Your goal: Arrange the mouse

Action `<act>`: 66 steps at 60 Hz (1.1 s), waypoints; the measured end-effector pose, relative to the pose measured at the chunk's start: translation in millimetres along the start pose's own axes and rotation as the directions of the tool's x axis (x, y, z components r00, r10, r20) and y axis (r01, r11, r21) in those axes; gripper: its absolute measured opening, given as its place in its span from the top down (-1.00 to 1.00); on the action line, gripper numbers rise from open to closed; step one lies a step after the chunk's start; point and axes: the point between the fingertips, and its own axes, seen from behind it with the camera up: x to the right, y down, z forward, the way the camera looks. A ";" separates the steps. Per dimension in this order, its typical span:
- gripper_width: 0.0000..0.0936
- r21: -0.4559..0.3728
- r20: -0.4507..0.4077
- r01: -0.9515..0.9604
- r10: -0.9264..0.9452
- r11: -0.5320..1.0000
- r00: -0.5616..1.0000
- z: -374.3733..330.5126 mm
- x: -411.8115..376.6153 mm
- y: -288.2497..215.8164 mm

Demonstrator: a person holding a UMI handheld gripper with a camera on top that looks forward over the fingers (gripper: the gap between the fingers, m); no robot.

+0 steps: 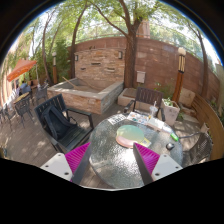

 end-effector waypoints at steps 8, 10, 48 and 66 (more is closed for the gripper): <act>-0.82 -0.053 -0.027 -0.024 0.022 0.998 0.999 9.6 21.3 19.5; -0.82 -0.069 -0.030 -0.032 0.030 0.997 0.999 17.0 31.6 28.5; -0.83 -0.201 -0.310 -0.247 0.178 0.948 0.934 249.5 385.3 210.9; -0.80 -0.151 -0.315 -0.368 0.308 0.917 0.897 349.2 449.5 191.9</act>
